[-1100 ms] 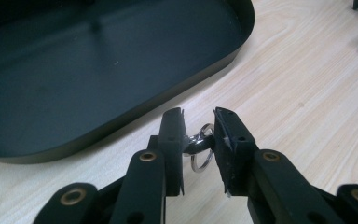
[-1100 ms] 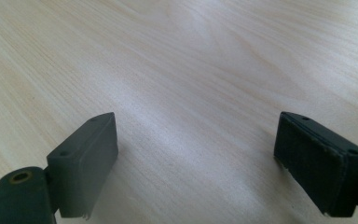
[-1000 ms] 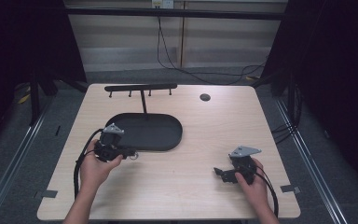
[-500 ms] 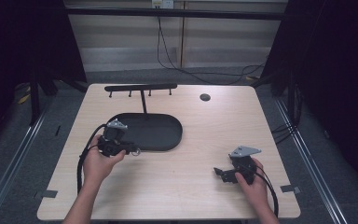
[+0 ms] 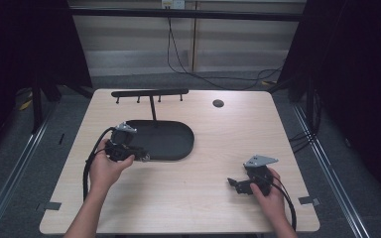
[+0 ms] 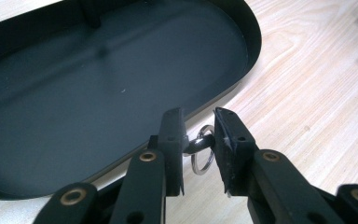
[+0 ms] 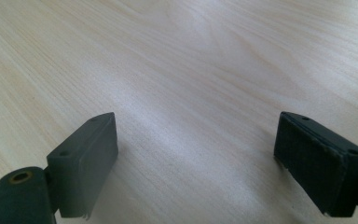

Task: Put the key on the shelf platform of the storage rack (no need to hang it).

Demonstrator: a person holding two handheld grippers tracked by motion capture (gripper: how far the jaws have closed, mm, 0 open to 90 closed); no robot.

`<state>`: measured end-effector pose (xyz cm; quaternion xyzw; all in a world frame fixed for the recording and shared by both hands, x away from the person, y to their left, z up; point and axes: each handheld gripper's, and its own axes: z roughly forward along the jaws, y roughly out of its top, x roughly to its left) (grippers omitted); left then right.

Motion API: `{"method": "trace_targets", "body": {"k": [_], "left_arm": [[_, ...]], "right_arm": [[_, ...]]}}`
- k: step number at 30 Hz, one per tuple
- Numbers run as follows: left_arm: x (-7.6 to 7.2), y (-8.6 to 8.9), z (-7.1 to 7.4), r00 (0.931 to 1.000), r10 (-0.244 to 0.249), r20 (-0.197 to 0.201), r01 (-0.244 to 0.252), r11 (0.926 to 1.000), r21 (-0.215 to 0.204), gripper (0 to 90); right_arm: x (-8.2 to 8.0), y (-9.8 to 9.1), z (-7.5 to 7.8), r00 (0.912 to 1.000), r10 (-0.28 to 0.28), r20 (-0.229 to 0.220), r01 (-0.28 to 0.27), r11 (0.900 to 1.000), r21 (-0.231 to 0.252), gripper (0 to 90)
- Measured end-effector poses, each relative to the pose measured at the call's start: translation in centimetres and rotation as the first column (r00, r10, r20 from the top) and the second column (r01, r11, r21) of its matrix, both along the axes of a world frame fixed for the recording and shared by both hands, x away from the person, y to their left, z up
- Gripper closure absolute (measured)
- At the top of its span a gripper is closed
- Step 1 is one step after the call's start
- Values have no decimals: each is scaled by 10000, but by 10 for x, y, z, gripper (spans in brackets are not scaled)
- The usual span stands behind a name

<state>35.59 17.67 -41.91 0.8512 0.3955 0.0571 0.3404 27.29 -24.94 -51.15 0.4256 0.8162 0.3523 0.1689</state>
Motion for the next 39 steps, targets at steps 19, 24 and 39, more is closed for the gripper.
{"method": "trace_targets", "body": {"k": [19, 24, 39], "left_arm": [[18, -11, 8, 9998, 165, 73, -166, 9997, 180, 734], [24, -13, 7, 9993, 351, 155, -354, 9991, 216, 735], [39, -24, 5, 9972, 681, 299, -690, 9973, 271, 735]], "right_arm": [[0, 0, 0, 10000, -8, -8, 8, 10000, 6, 130], [0, 0, 0, 10000, -3, -3, 3, 10000, 2, 130], [0, 0, 0, 10000, -3, -6, 3, 10000, 3, 130]]}}
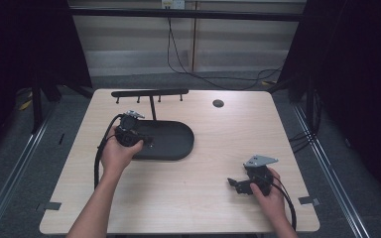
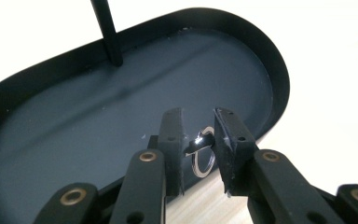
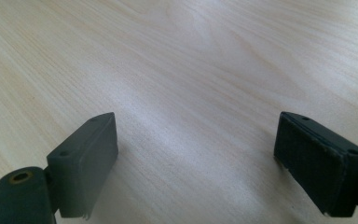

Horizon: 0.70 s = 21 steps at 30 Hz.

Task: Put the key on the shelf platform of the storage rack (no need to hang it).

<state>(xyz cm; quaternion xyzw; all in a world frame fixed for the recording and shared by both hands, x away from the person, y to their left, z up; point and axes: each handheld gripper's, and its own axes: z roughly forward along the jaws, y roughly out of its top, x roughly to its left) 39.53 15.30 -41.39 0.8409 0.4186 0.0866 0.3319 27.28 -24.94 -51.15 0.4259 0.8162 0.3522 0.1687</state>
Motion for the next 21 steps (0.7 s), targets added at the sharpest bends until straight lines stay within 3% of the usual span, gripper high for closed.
{"method": "trace_targets", "body": {"k": [21], "left_arm": [[17, -10, -13, 9975, 673, 195, -671, 9977, -92, 735]], "right_arm": [[0, 0, 0, 10000, 2, 2, -2, 10000, -2, 130]]}}
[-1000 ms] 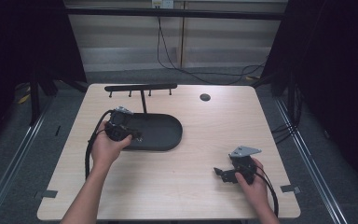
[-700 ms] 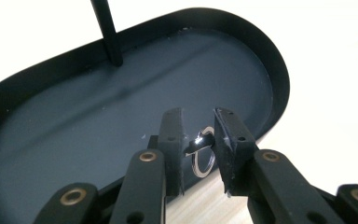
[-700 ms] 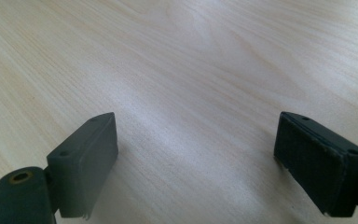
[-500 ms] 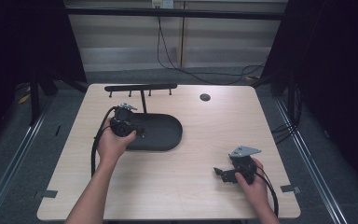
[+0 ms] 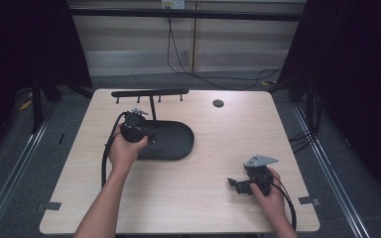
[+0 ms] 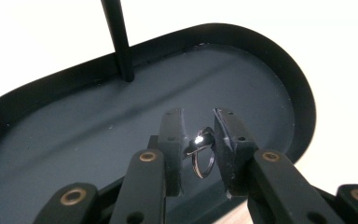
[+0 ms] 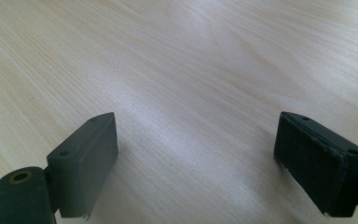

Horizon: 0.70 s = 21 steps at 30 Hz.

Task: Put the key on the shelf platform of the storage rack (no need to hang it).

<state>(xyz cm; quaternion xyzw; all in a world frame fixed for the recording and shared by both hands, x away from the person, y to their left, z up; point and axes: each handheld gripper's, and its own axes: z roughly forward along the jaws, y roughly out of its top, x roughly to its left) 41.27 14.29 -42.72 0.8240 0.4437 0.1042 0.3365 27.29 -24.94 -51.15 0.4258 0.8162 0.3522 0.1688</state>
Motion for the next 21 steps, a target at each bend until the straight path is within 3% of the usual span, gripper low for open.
{"method": "trace_targets", "body": {"k": [1, 2, 3, 13, 21], "left_arm": [[1, 0, -1, 10000, 35, 8, -35, 10000, 19, 735], [2, -1, -2, 10000, -30, 47, 30, 9999, -104, 817], [2, -1, -2, 10000, 38, 86, -37, 9999, -153, 828], [7, -3, -11, 9997, 173, -177, -173, 9999, -10, 820], [5, 1, -14, 9997, 209, -143, -210, 9998, -31, 783]], "right_arm": [[0, 0, 0, 10000, -5, -4, 5, 10000, 3, 130], [0, 0, 0, 10000, 2, 6, -2, 10000, -3, 130], [0, 0, 0, 10000, -5, -5, 5, 10000, 2, 130], [0, 0, 0, 10000, -3, -3, 3, 10000, 4, 131], [0, 0, 0, 10000, -2, -3, 2, 10000, 4, 131]]}}
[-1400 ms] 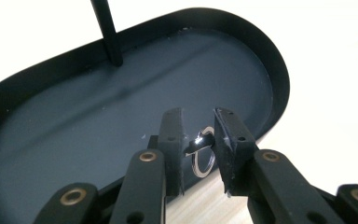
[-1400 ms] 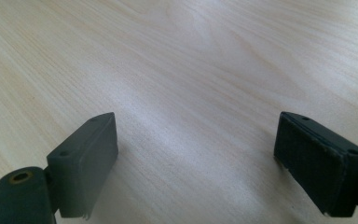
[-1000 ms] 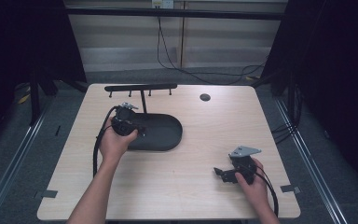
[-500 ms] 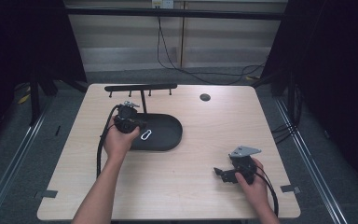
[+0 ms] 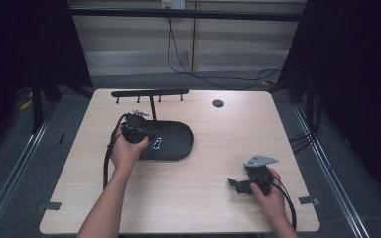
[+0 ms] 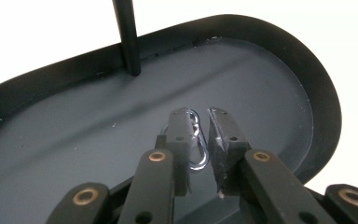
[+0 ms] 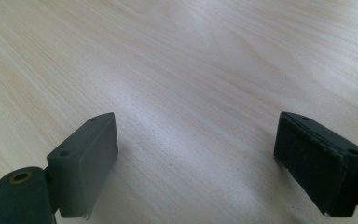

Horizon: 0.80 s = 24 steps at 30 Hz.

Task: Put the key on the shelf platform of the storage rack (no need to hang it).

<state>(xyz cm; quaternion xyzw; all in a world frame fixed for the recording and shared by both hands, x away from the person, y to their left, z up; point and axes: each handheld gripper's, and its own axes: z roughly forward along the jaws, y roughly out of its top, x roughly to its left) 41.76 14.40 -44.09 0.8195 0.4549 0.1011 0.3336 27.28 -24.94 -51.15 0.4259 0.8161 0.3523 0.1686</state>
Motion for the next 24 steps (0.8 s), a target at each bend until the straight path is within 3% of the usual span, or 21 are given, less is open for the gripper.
{"method": "trace_targets", "body": {"k": [15, 24], "left_arm": [[-13, 11, 2, 9994, -201, 277, 201, 9998, -20, 631], [-19, 16, 0, 9995, -248, 192, 248, 9997, 22, 500]], "right_arm": [[0, 0, 0, 10000, 6, 8, -6, 10000, -7, 130], [0, 0, 0, 10000, 7, 9, -7, 10000, -6, 131]]}}
